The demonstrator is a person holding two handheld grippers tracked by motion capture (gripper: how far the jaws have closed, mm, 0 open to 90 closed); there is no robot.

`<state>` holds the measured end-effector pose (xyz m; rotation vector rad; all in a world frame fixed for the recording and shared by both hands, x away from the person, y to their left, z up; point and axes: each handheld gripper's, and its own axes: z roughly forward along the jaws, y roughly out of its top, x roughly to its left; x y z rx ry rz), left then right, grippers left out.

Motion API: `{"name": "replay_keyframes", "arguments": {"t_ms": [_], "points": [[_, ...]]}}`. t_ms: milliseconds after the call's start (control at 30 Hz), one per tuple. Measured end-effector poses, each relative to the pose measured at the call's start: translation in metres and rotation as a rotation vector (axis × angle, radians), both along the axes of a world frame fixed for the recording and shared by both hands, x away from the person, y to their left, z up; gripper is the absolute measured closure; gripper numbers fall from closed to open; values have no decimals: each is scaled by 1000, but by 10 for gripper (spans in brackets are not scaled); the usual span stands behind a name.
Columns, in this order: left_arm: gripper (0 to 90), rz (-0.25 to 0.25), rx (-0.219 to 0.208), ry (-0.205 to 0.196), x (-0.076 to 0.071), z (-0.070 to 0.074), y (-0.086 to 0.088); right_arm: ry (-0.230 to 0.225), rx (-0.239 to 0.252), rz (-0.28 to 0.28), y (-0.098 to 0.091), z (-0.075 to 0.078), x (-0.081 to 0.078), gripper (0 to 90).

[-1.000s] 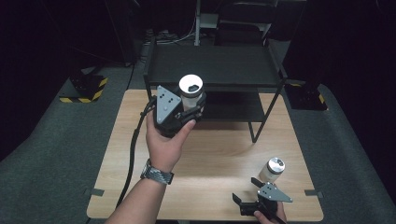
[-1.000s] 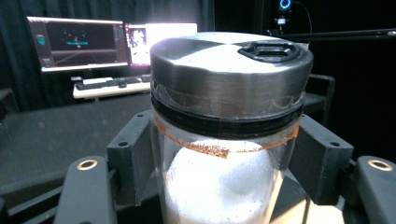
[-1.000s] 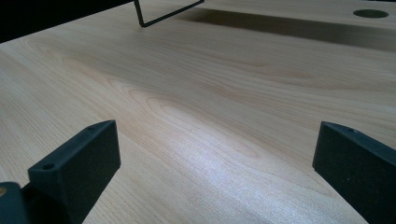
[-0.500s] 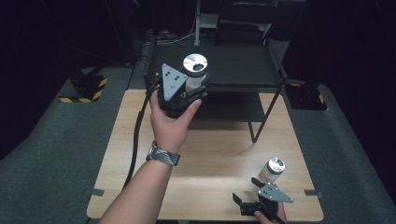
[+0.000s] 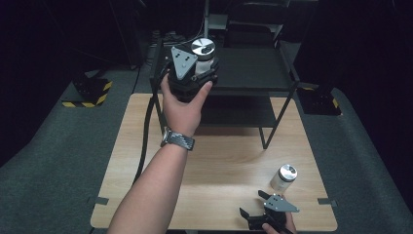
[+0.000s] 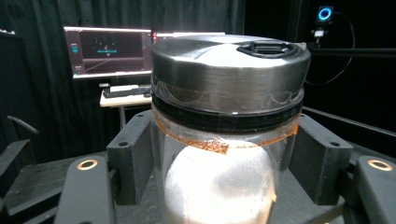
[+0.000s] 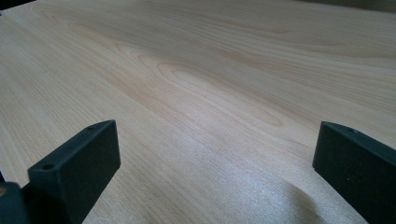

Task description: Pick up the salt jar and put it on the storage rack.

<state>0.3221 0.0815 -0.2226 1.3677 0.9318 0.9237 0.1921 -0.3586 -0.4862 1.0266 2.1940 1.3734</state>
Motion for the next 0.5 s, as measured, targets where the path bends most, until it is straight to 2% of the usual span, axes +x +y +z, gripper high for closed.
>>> {"name": "replay_keyframes", "arguments": {"t_ms": [167,333,467,500], "points": [[311,18,24,23,14,0,-12,5,8,-4,-1,0,0,2],[311,26,18,60,27,-4,-19,6,14,-2,-2,-1,1,2],[311,34,5,70,32,-4,-22,7,16,-3,-2,-1,1,2],[312,38,15,71,33,-4,-24,8,18,-2,-3,-1,1,2]]}}
